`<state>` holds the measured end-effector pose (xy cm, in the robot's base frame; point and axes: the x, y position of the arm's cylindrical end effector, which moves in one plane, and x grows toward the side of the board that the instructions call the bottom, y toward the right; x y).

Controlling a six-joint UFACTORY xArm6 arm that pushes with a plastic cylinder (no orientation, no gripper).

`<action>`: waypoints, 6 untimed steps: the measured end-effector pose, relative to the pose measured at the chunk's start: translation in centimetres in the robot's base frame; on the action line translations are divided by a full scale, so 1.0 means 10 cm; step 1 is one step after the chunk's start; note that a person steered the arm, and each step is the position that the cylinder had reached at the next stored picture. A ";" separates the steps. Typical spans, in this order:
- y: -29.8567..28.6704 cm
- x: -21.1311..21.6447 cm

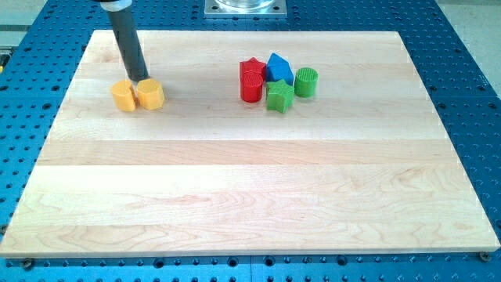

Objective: Separate the hexagon from the heart

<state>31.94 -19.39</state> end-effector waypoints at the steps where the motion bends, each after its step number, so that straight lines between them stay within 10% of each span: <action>1: 0.29 0.56; 2: 0.71 1.10; 4: 0.90 0.35; 6: 1.69 0.71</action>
